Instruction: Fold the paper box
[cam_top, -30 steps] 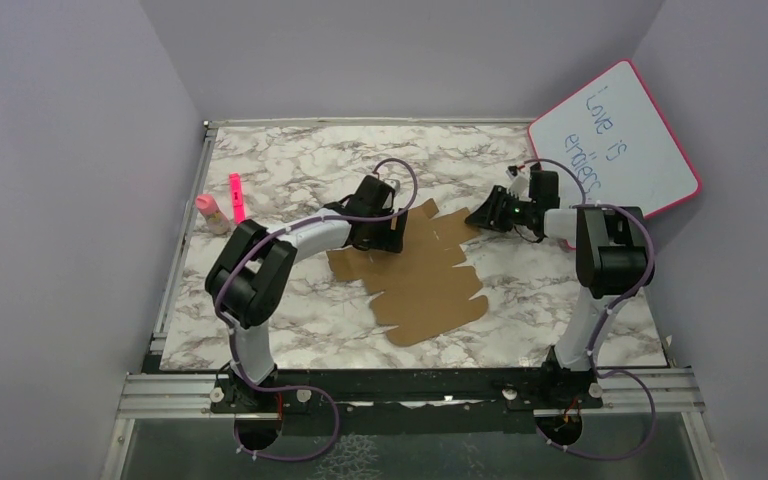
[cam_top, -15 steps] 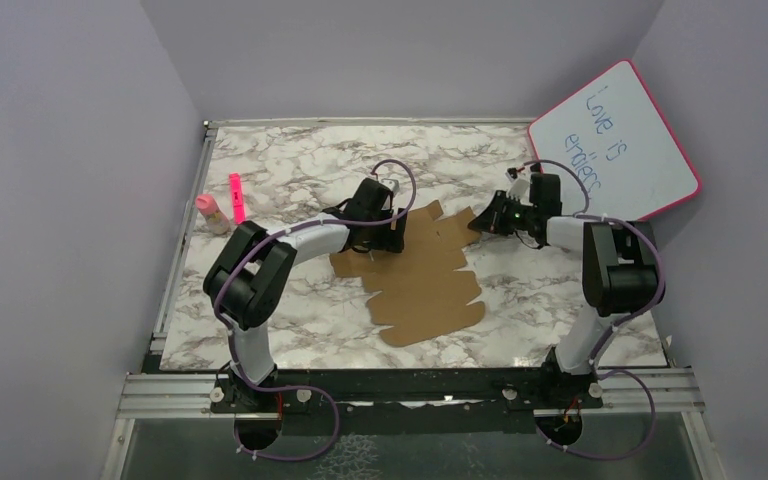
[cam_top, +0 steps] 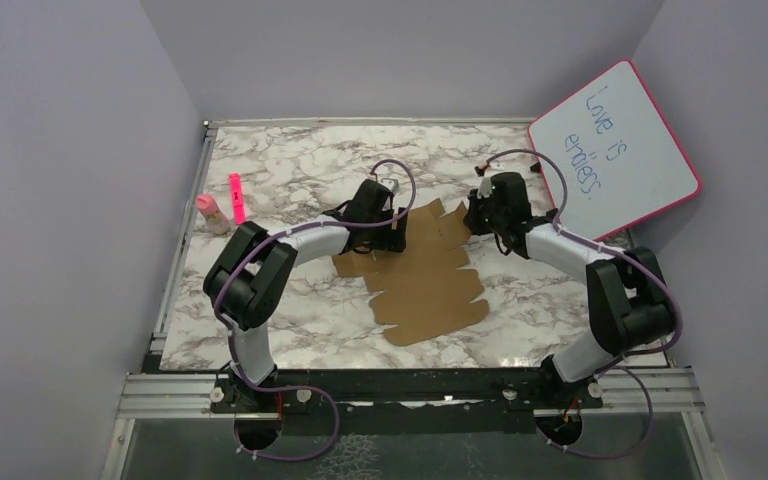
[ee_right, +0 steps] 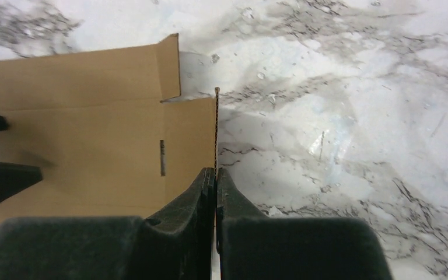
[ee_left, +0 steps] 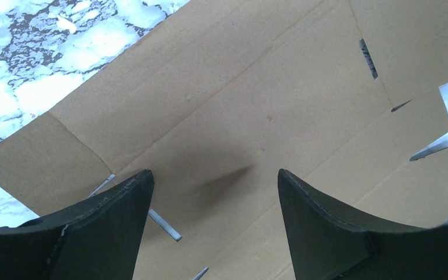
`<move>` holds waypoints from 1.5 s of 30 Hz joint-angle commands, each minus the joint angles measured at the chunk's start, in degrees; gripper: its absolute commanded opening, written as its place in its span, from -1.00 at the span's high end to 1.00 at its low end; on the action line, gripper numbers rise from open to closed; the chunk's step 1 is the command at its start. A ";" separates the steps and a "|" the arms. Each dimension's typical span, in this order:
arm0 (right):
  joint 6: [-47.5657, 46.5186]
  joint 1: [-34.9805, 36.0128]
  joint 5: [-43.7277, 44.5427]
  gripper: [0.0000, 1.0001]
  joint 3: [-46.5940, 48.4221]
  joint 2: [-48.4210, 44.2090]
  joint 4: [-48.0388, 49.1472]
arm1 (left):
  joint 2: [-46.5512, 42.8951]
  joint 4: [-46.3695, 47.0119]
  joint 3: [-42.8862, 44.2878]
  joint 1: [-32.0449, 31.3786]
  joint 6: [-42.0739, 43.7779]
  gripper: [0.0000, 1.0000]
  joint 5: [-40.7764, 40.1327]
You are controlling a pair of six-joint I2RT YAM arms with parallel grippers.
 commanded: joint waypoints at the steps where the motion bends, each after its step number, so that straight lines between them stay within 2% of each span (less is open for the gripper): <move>1: -5.31 5.25 18.96 0.82 2.26 -0.03 -4.31 | 1.56 -0.23 -2.84 -0.17 -1.67 -0.60 0.60; 9: -9.49 17.87 41.02 0.82 6.20 5.48 -8.49 | 1.82 2.38 -4.79 -0.17 -2.90 -0.60 1.59; 21: -10.47 28.37 54.76 0.82 11.58 10.74 -12.73 | 1.71 6.15 -7.26 -0.17 -5.59 -0.60 3.36; 32: -9.16 30.99 48.84 0.74 12.14 9.47 -12.47 | 2.21 12.53 -10.30 0.28 -8.82 -0.59 4.87; 40: -7.80 31.13 40.16 0.55 10.52 6.53 -10.17 | 2.37 14.11 -10.93 0.35 -9.74 -0.59 5.06; 45: -7.75 31.09 40.14 0.45 9.77 4.73 -9.22 | 1.25 13.26 -10.43 0.35 -9.16 -0.59 4.00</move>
